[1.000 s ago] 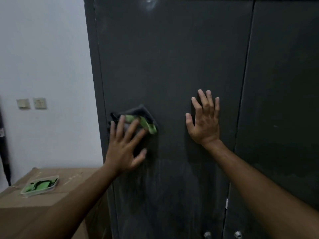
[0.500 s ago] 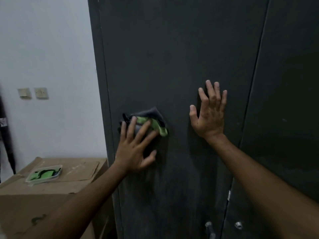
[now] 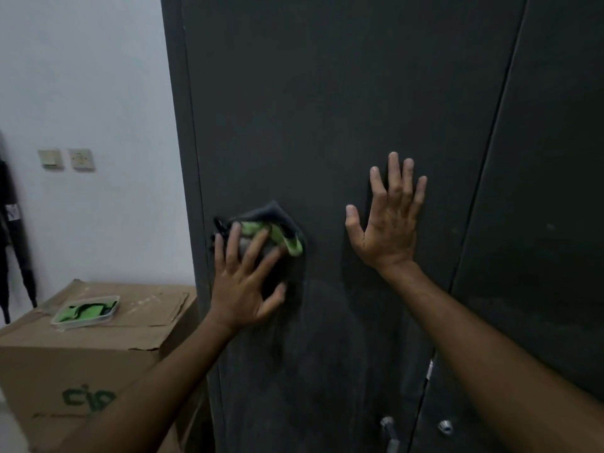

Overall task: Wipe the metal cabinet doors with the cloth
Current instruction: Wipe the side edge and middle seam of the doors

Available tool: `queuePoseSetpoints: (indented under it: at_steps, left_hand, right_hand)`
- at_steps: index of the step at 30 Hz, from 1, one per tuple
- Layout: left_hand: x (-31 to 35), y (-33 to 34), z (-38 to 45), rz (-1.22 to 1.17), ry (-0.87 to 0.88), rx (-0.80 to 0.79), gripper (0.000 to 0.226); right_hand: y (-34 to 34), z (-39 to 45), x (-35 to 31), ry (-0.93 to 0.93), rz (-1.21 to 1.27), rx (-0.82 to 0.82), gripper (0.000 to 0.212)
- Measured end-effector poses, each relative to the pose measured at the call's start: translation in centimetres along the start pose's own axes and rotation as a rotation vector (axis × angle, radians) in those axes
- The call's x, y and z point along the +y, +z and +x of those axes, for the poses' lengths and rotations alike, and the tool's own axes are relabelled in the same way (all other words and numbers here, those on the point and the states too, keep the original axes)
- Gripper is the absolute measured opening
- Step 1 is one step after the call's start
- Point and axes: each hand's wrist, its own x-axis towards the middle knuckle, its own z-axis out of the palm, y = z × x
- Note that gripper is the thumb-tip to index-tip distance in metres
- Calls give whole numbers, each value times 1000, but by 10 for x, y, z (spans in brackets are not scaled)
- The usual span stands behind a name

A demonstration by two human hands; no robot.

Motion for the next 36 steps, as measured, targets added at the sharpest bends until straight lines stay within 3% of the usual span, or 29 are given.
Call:
queuePoseSetpoints:
  at_steps: [2,4,7,12,15,20,24,26,31,33,36]
  left_hand:
    - [-10,-3,-41,34,198,-83,72]
    - [-19,-11,-62,55,261,-144,65]
    - [-6,-15,-48,34,69,-86,42]
    - [36,4,-1,-47,-303,141,20]
    - [43,16,-25,-15,-284,153,35]
    - [14,12,-110,18,-12,25,41]
    - [-5,9,-60,-54,-285,235,45]
    - [8,15,-30,-51,-324,307,48]
    - [21,40,-103,92,96,143,46]
    - [6,34,-112,114,162,113,46]
    - [4,25,-67,57,-50,233,50]
  right_hand:
    - [-1,0,0,-22,10,-6,69]
    - [-1,0,0,-32,19,2,68]
    - [-3,-1,0,-78,57,29,59]
    - [-4,-22,6,-286,233,83,37]
    - [-5,-58,2,-326,312,62,34]
    - [-4,-118,4,-269,338,52,37]
    - [2,-131,11,-237,315,56,41]
    - [6,-129,13,-229,287,63,42]
    - [5,-134,10,-203,276,50,42]
    - [3,-139,7,-178,292,22,43]
    - [-4,-146,3,-117,309,-29,44]
